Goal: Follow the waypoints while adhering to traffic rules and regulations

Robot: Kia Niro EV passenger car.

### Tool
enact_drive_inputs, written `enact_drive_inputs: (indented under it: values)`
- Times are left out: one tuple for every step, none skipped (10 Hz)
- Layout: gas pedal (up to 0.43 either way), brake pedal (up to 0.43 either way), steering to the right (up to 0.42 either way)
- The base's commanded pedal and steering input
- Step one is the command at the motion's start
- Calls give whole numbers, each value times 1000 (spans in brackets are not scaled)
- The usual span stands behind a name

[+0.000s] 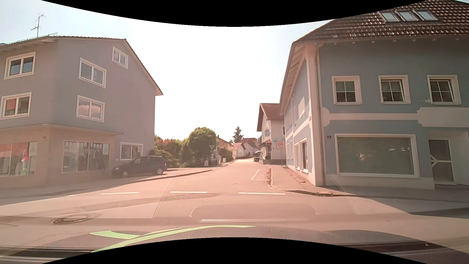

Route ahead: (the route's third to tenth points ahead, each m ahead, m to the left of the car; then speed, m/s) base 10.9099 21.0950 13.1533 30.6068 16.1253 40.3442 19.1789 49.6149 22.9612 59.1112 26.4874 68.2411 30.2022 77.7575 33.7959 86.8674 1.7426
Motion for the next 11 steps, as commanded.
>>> enact_drive_inputs:
  values:
    - [0, 189, -123]
    - [0, 189, -138]
    - [0, 189, -152]
    - [0, 177, -169]
    - [0, 152, -182]
    - [0, 85, -197]
    - [0, 6, -208]
    - [0, 0, -216]
    - [0, 0, -224]
    - [0, 0, -229]
    - [0, 0, -236]
